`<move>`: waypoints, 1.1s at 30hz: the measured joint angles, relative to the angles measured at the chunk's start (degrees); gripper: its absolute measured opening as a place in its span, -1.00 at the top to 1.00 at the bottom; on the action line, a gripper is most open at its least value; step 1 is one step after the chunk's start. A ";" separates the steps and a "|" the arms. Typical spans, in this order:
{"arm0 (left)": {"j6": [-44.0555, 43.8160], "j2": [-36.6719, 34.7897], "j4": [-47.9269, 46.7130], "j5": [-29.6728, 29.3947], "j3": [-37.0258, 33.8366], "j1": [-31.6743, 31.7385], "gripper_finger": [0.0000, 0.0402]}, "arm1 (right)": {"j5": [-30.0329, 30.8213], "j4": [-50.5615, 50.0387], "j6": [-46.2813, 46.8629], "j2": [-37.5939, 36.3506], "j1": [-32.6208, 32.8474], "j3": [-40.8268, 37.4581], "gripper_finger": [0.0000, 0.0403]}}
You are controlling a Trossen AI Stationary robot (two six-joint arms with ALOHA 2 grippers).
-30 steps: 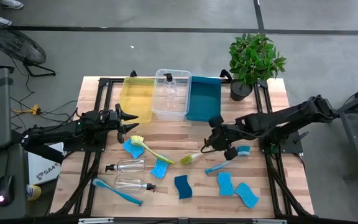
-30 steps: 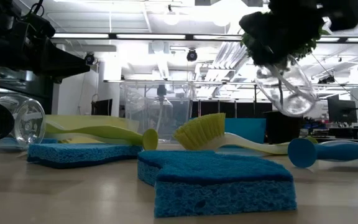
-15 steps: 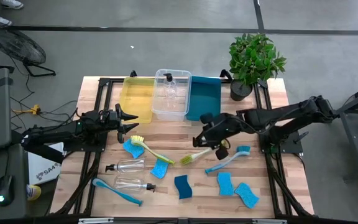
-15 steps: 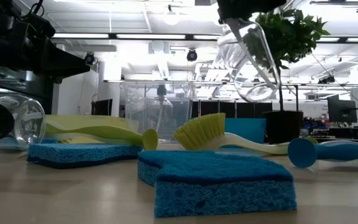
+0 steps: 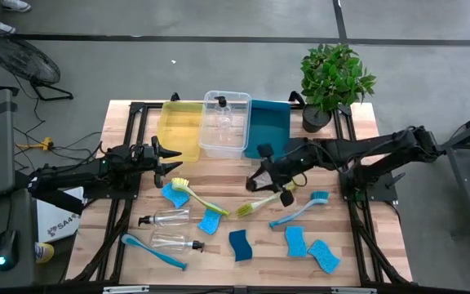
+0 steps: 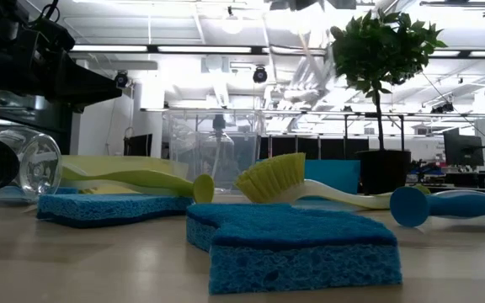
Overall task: Pick & Place Kitchen Sink Supplies
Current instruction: Put the transparent dishwashing bottle into the transparent bin
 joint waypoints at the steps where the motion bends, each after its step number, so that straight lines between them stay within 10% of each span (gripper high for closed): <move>1: 0.00 0.00 0.02 0.00 -0.01 -0.01 0.20 | 0.02 1.23 0.00 0.00 -0.48 0.00 0.34; 18: -0.02 -0.01 0.02 0.00 0.00 -0.02 0.20 | 19.98 20.12 3.48 0.00 -8.96 -0.02 0.34; 33: 0.00 0.00 0.02 0.00 -0.01 -0.02 0.20 | 23.67 29.68 8.44 7.33 -17.97 -0.04 0.34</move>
